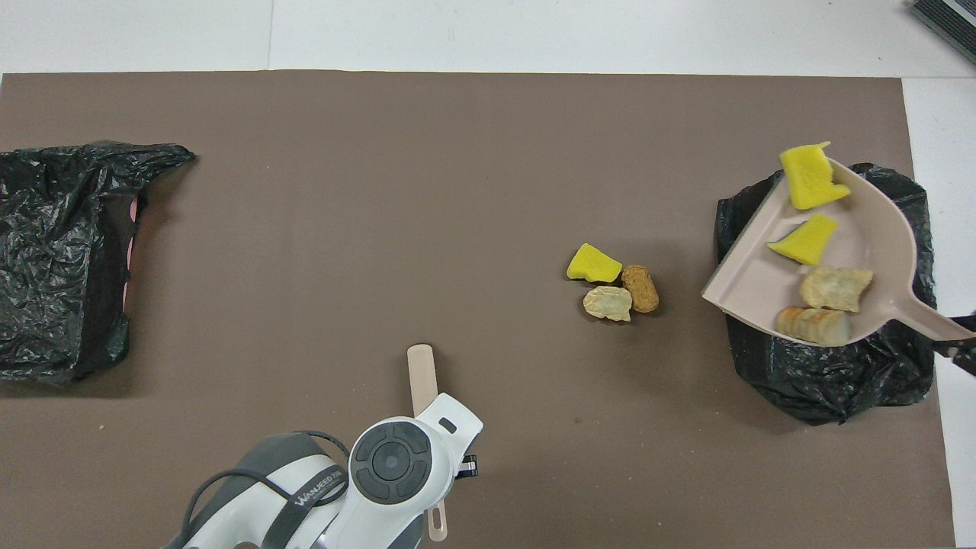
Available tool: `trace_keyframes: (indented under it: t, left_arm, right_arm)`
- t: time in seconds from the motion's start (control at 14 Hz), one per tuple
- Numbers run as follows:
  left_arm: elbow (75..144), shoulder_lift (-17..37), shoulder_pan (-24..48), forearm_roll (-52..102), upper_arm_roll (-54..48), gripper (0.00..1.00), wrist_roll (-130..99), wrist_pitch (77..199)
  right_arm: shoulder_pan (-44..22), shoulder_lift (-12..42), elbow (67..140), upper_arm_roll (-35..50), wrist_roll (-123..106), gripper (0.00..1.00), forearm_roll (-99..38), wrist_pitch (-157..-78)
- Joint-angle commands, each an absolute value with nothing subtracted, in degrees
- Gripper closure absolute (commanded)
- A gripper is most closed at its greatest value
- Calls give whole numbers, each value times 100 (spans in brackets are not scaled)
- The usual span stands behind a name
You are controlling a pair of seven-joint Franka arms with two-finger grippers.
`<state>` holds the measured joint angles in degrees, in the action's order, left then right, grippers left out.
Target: Sweep and dump trash in bin
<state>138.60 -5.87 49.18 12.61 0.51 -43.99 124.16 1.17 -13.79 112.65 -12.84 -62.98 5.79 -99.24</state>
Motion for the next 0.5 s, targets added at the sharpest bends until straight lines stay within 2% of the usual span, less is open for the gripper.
trace_keyframes:
  t: [0.0,0.29,0.43]
  left_arm:
    - [13835,-633,4887,1204,202,0,-4394,12481]
    - [13264,-554,4001,1187,237,0,-4010,12122]
    - [12965,-388,3308,1178,229,0,-3536,11945]
  right_arm:
    - [386,-1284,11206,-1256,-6669,100,1316,-10343]
    - [1194,-748,11224,-1318,-7828,100,1476,-11283]
    - [1108,-712,11267,-1283,-7980,100,2167,-11329]
